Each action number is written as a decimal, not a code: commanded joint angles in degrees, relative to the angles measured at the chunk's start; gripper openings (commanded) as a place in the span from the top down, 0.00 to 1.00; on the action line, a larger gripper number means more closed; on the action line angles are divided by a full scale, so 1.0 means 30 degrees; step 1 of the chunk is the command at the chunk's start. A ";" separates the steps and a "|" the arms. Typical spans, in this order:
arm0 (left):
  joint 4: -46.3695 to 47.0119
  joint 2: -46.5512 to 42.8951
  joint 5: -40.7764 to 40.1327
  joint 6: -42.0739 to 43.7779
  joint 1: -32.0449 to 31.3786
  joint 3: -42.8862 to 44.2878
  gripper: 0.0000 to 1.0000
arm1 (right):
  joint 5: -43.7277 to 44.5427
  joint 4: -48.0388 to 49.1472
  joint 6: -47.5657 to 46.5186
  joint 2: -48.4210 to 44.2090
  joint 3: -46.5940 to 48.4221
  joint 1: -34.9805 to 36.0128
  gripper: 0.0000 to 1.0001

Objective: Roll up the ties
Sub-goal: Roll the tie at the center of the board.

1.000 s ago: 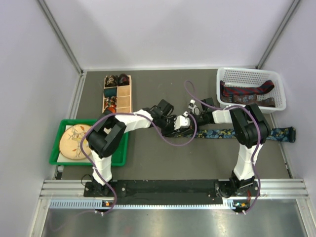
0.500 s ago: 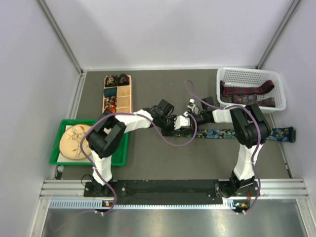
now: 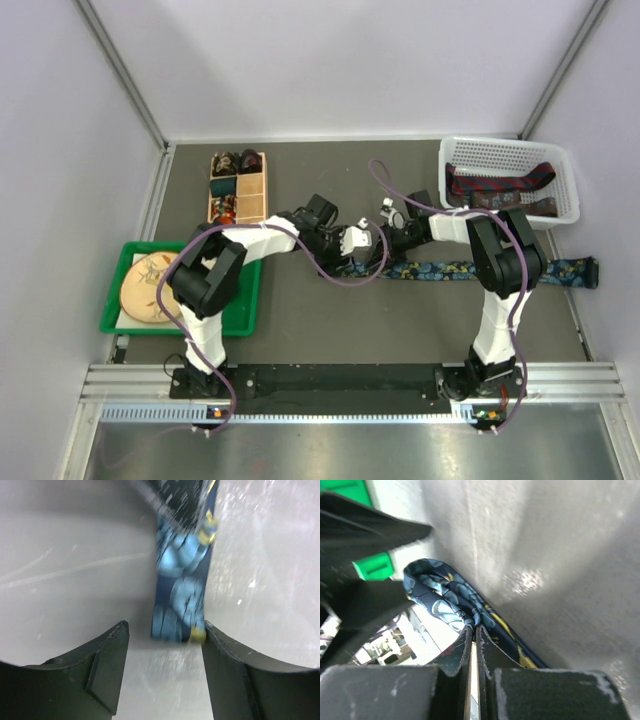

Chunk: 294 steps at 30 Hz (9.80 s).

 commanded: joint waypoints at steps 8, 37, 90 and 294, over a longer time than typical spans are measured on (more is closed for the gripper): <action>0.0236 -0.0968 0.1219 0.0524 0.0202 -0.0065 0.38 | 0.1352 -0.1153 -0.1473 0.0368 0.1048 -0.0075 1.00; 0.1237 0.1755 0.1220 -0.0298 -0.1879 0.2835 0.63 | 0.0855 -0.0538 -0.0858 0.0603 0.1107 -0.0046 1.00; -0.1607 0.3046 -0.0597 0.1257 -0.1879 0.2806 0.68 | -0.2809 -0.0421 -0.1297 0.0016 0.0315 -0.0544 0.69; -0.4361 0.5478 -0.0831 0.1872 -0.2582 0.5942 0.69 | -0.0933 -0.1563 -0.0798 -0.0862 -0.0389 -0.1686 0.72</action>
